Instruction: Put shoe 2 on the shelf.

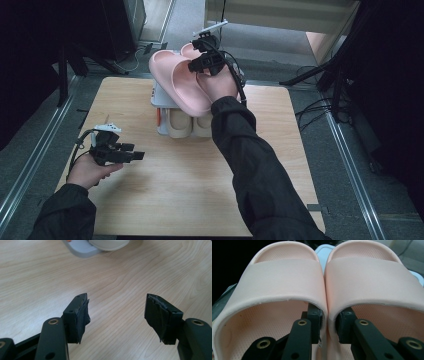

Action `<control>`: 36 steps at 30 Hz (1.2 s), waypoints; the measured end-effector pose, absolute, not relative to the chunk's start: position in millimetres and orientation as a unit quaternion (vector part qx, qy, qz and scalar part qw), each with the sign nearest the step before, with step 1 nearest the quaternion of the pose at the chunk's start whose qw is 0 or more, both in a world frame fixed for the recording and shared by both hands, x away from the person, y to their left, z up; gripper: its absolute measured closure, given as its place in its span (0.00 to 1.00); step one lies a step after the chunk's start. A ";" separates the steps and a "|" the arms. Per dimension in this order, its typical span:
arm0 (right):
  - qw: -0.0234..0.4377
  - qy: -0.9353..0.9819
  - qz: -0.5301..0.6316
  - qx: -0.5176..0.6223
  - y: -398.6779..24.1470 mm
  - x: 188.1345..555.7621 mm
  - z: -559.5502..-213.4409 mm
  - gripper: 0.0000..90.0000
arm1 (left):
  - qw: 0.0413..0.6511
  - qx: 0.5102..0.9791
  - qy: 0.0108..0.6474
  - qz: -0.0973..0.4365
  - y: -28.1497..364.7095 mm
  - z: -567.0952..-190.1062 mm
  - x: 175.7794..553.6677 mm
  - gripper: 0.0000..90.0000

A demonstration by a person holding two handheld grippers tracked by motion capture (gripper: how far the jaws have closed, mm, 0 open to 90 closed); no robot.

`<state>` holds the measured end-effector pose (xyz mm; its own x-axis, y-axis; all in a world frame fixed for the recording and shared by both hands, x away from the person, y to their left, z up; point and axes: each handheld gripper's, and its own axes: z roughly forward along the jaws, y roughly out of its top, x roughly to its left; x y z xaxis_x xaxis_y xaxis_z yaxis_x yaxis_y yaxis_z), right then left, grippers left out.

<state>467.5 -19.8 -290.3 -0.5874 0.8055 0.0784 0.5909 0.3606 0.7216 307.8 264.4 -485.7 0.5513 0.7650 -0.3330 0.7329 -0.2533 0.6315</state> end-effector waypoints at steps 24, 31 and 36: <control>0.199 0.711 0.321 0.593 18.5 519.5 -327.6 0.84 | 0.381 0.811 0.443 -0.011 241.1 -485.5 332.1 0.39; 0.210 0.693 0.329 0.606 21.4 523.6 -329.7 0.83 | 0.378 0.813 0.442 -0.011 239.9 -486.0 332.0 0.39; 0.213 0.692 0.331 0.605 22.3 523.4 -330.9 0.77 | 0.378 0.813 0.442 -0.011 240.0 -486.0 331.9 0.39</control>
<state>523.4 22.3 -330.9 -0.1769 0.9785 0.1061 0.6970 0.0485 0.7155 331.9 240.0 -486.0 0.6089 0.7109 -0.3519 0.7272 -0.3230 0.6057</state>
